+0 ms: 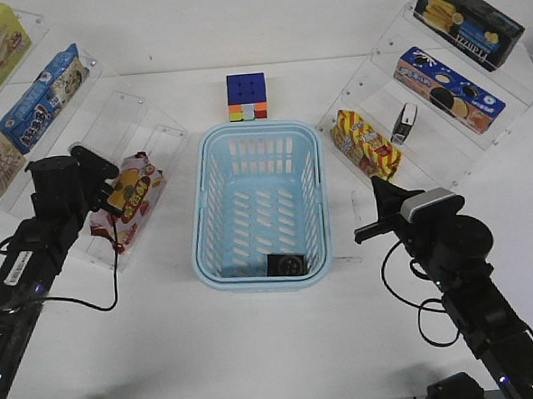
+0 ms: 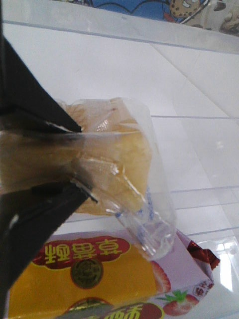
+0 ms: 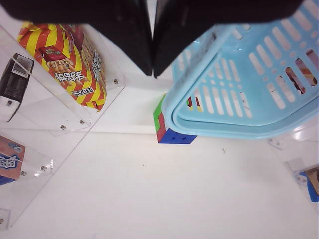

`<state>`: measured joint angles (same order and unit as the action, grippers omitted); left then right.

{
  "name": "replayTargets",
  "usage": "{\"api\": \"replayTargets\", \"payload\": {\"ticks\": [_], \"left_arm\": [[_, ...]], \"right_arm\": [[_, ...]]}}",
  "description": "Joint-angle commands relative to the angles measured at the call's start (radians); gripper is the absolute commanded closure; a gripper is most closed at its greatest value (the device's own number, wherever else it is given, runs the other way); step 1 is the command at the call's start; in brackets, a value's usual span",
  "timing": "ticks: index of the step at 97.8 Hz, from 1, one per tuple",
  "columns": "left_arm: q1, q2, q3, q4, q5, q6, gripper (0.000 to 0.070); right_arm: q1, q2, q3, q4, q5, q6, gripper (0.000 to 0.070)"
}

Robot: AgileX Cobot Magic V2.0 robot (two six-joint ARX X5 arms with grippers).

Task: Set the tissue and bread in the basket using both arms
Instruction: 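Reach the left gripper to the bagged bread loaf and grasp it, then lift the bread with the left gripper and release it into the basket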

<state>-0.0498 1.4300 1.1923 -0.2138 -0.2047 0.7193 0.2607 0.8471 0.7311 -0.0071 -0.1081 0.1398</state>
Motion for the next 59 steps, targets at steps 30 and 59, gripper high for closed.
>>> {"api": "replayTargets", "payload": {"ticks": [30,59], "left_arm": [[-0.119,-0.112,0.253,-0.128,0.28,-0.331,0.07],[-0.32,-0.088,0.285,-0.171,0.797,-0.54,0.0696]], "right_arm": [[0.002,0.003,0.016,0.014,0.0,0.017,0.07],[0.002,0.003,0.016,0.014,0.0,0.017,0.07]]}}
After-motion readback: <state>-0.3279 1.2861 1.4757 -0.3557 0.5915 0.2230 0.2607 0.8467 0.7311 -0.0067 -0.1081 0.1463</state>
